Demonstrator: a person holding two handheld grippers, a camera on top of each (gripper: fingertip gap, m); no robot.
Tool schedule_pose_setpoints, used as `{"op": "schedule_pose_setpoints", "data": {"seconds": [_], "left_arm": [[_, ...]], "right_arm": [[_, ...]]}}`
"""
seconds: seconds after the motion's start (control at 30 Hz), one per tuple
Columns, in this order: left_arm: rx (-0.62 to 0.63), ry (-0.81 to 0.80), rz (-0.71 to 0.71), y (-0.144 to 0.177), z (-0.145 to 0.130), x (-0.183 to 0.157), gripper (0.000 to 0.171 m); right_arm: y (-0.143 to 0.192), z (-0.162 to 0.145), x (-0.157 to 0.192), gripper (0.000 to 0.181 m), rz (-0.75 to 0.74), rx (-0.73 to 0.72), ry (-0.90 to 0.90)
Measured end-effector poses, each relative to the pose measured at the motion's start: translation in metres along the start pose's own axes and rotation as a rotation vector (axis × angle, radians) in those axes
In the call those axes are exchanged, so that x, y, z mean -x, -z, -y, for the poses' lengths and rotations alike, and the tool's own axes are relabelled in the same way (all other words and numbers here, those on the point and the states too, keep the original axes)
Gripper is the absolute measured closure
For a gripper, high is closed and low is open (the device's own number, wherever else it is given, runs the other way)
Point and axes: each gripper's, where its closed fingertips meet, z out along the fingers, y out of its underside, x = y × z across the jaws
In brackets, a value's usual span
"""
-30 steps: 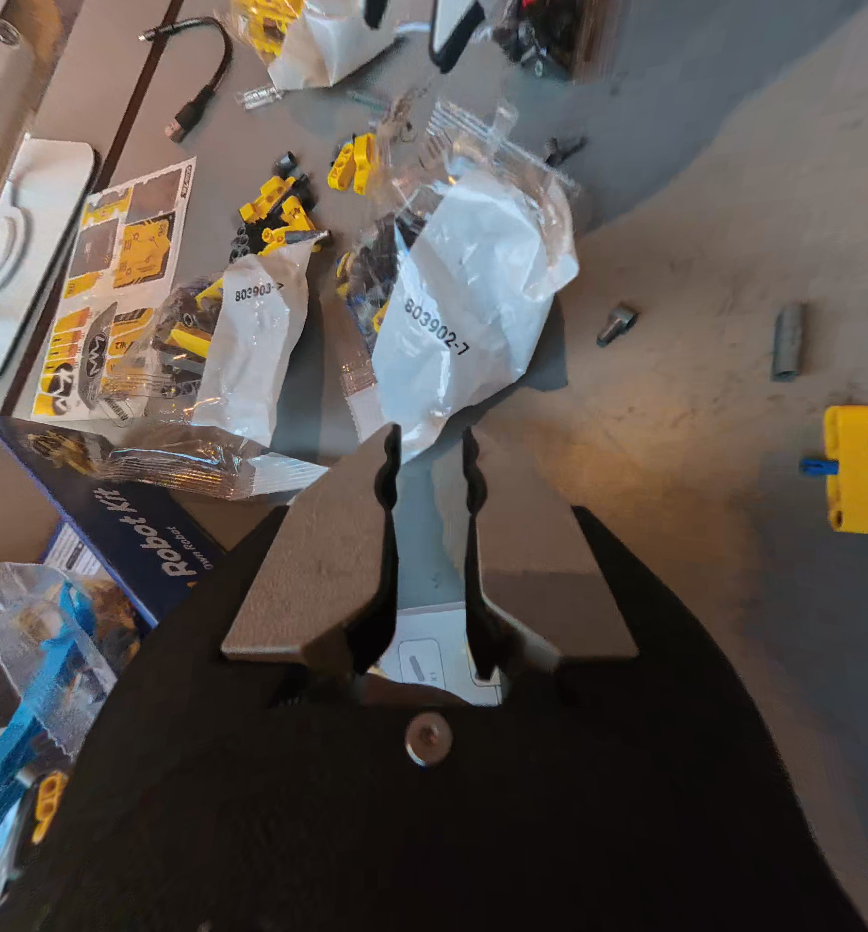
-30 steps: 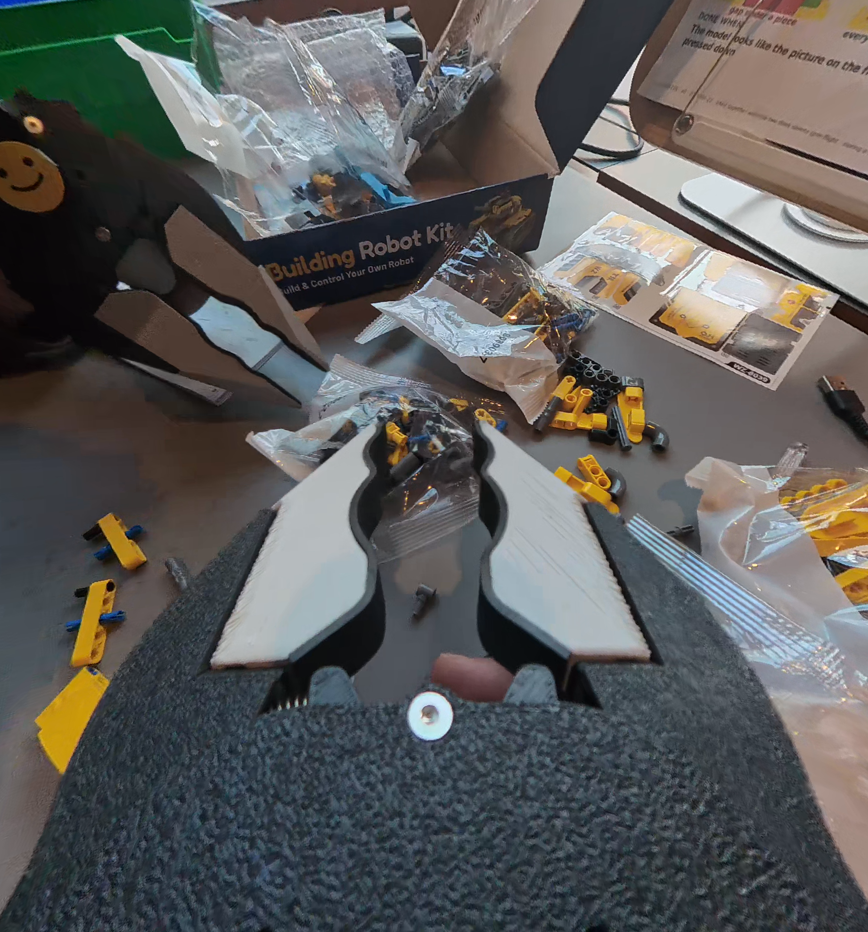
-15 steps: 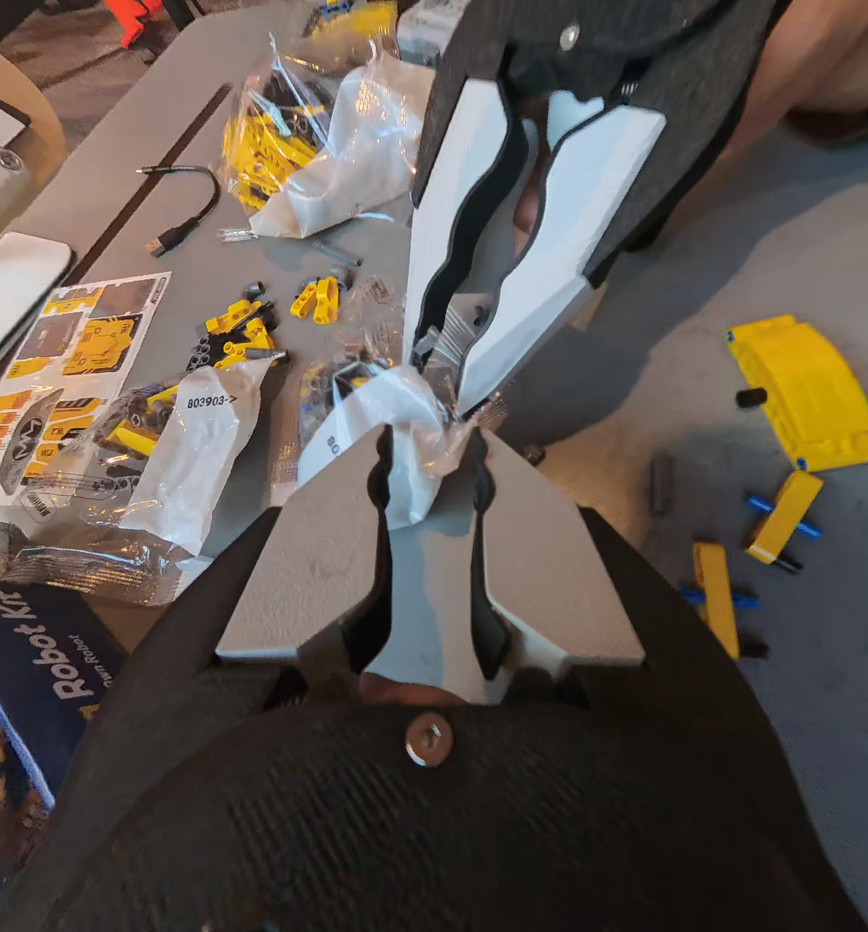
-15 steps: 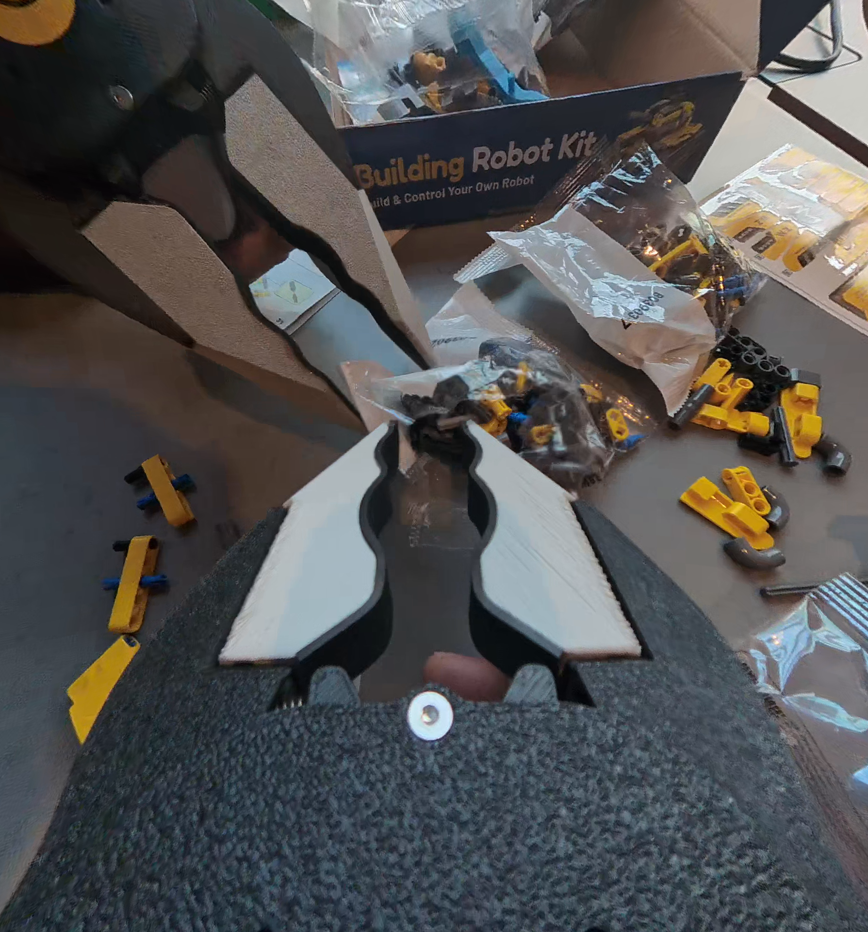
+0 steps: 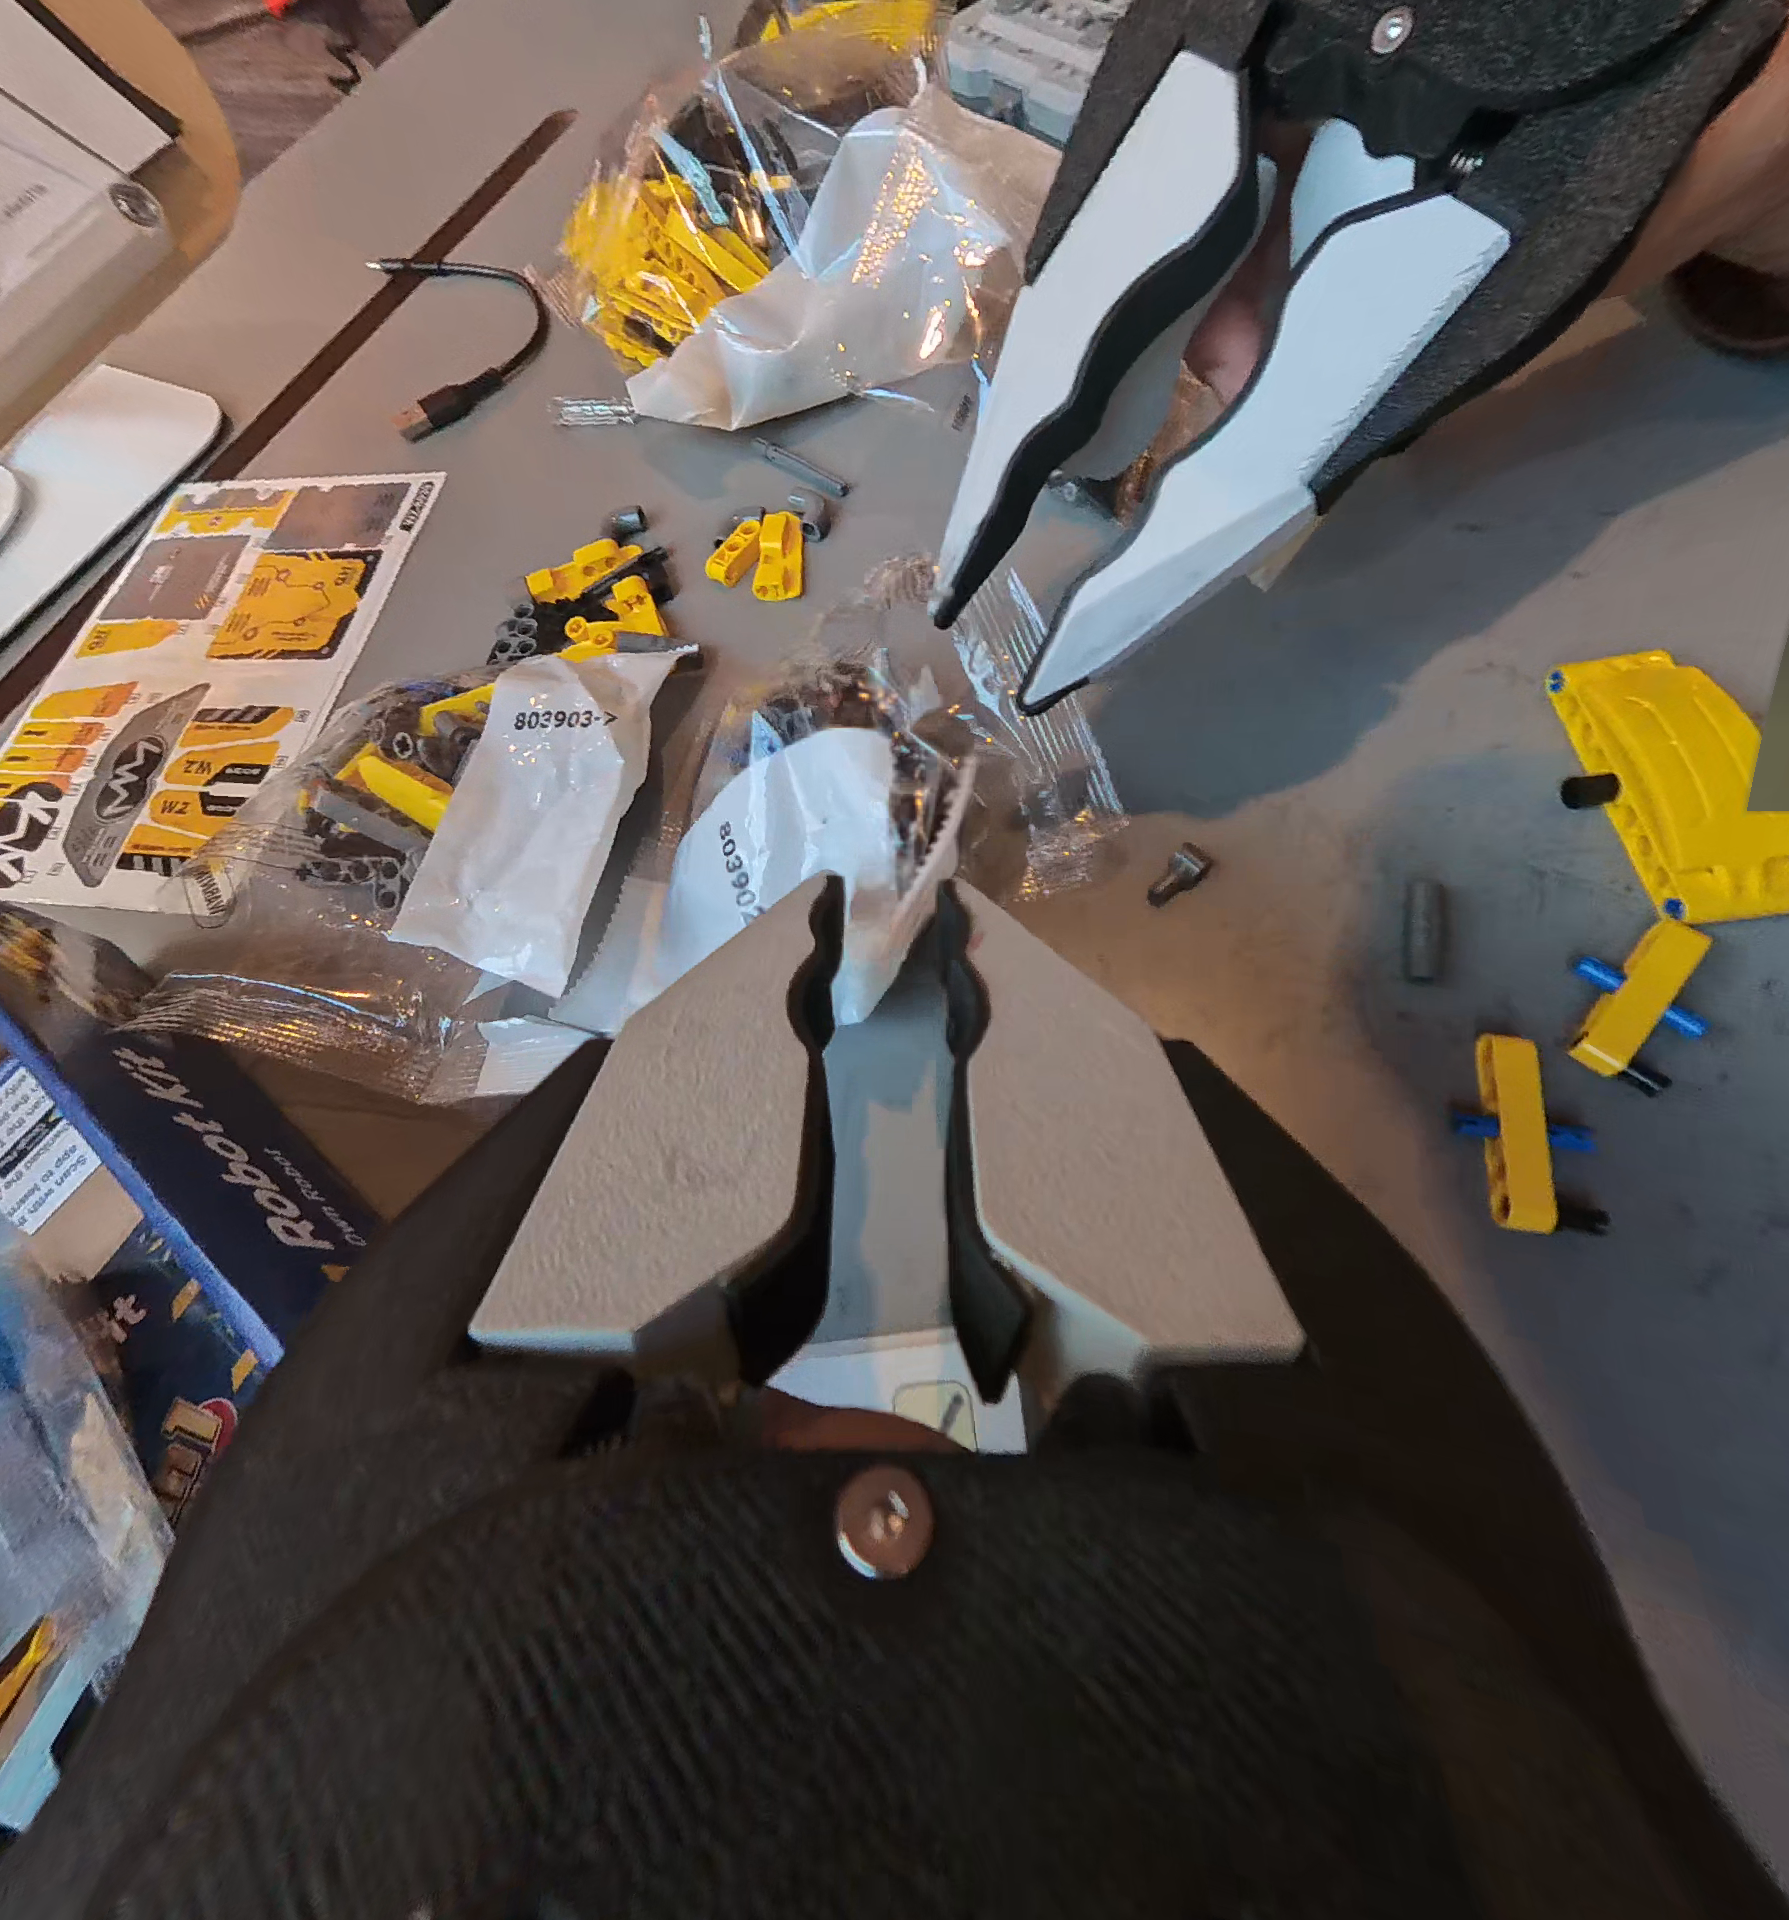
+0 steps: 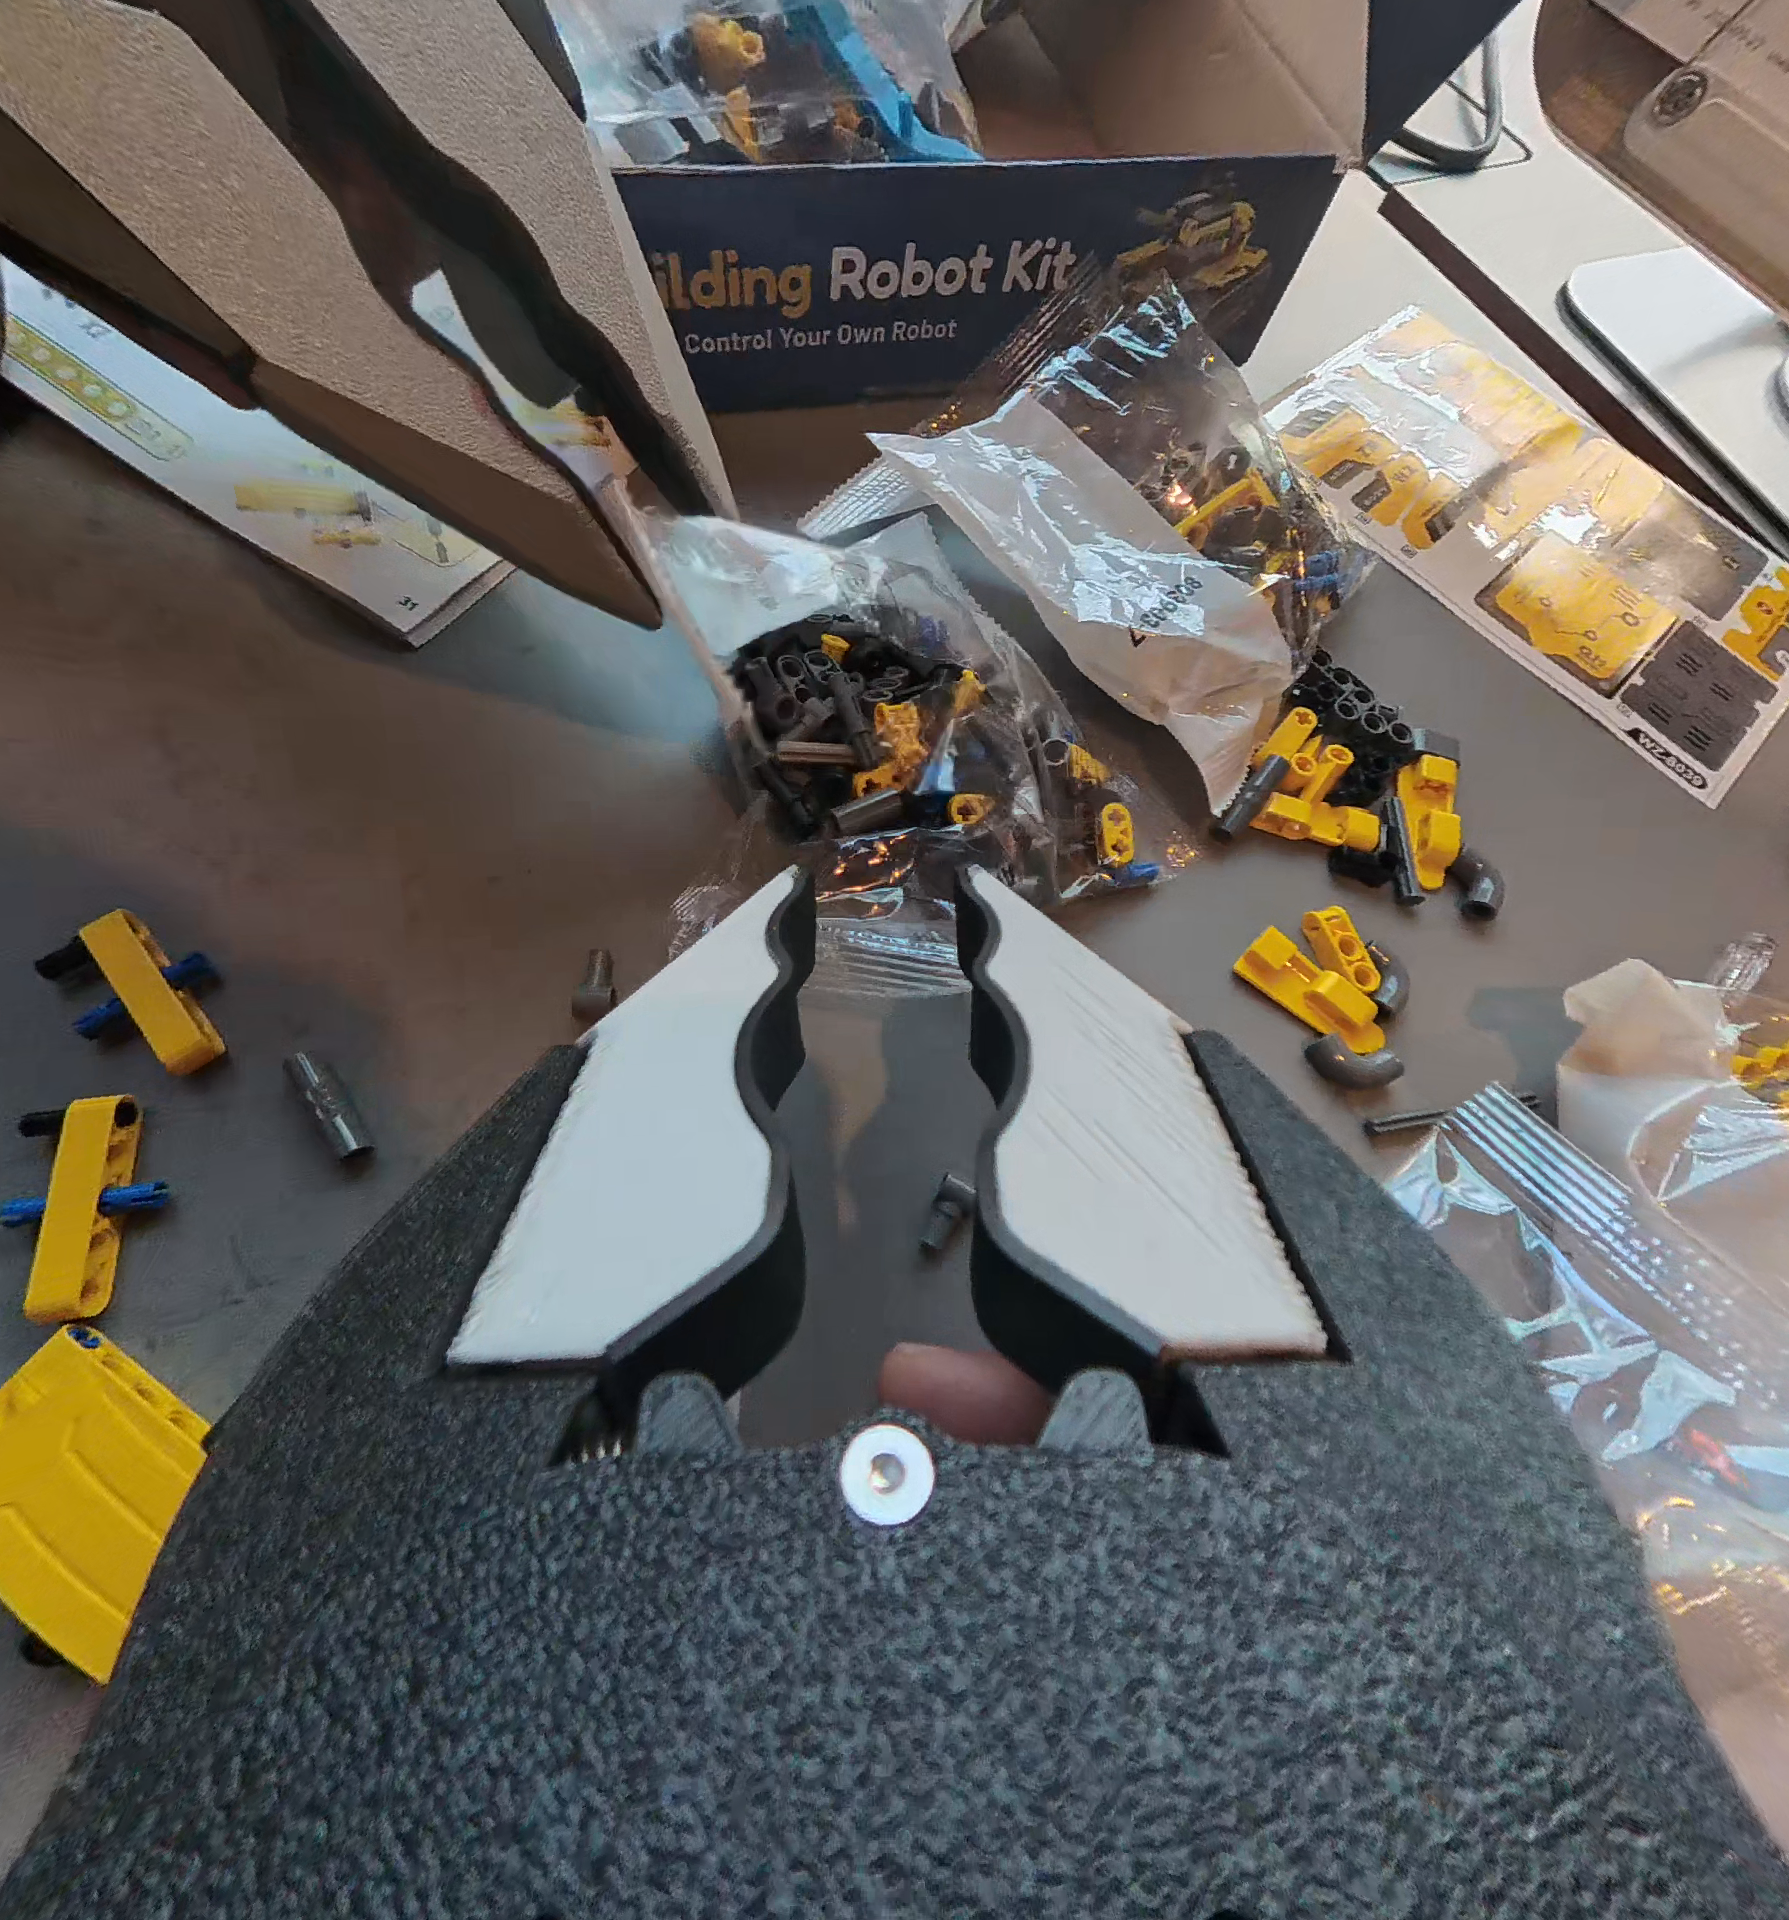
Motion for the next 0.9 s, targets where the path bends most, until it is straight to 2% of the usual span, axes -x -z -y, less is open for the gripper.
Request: {"op": "schedule_pose_setpoints", "data": {"seconds": [0.13, 0.47, 0.57, 0.63, 0.9], "left_arm": [[-0.007, 0.032, -0.076, 0.0032, -0.0002, -0.0083, 0.149], [0.01, 0.007, -0.047, -0.0009, -0.0038, -0.0059, 0.143], [0.002, -0.005, -0.04, -0.0002, -0.0018, -0.0059, 0.144], [-0.004, -0.019, -0.043, 0.0017, -0.001, -0.0067, 0.151], [0.004, -0.028, -0.055, 0.0034, -0.0028, -0.0084, 0.155]], "right_arm": [[0.0018, 0.0027, 0.0011, 0.155, -0.016, -0.006, 0.028], [0.0059, 0.0071, 0.0008, 0.154, -0.014, -0.025, 0.013], [0.0055, 0.0064, 0.0013, 0.154, -0.012, -0.023, 0.011], [0.0051, 0.0062, 0.0027, 0.154, -0.008, -0.022, 0.012], [0.0027, 0.0044, 0.0069, 0.154, 0.011, -0.015, 0.009]]}}
